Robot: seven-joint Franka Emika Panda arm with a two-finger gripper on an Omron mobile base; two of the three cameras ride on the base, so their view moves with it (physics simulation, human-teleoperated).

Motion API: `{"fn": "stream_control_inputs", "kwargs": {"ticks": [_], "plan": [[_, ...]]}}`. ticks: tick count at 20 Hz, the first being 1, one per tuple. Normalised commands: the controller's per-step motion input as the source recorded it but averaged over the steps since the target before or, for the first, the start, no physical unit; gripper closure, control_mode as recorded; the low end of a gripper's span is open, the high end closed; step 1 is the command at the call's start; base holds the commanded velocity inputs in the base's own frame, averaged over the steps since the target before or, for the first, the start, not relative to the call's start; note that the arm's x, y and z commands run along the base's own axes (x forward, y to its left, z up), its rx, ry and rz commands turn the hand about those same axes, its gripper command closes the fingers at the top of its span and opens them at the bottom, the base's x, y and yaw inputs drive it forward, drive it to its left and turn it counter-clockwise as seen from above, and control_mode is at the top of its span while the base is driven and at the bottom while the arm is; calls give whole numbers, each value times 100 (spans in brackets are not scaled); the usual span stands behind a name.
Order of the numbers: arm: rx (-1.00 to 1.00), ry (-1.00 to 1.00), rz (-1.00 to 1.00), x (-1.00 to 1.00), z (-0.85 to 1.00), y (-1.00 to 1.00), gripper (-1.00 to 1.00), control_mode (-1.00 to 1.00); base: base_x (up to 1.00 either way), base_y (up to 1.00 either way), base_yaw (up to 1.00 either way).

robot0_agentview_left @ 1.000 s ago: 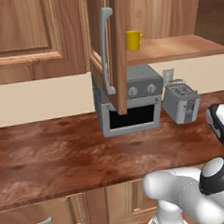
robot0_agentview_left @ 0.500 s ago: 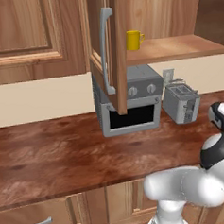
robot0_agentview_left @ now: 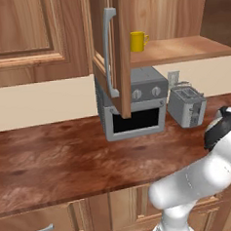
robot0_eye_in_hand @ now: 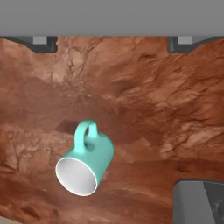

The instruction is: Pick the mug on the counter and place it in the cabinet with the handle facing the right, like the mugs already inside.

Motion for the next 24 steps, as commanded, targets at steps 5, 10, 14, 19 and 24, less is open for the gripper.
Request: {"fn": "stream_control_inputs", "kwargs": {"ticks": [5,10,14,19,24], "plan": [[9,0,0,30,-15,-33,-100,-100,0,0,0],[11,0,0,29,-11,-32,-100,-100,0,0,0],[8,0,0,28,-10,-31,-100,-100,0,0,0],[4,0,0,28,-12,-32,-100,-100,0,0,0],[1,0,0,31,-11,-31,-100,-100,0,0,0]]}}
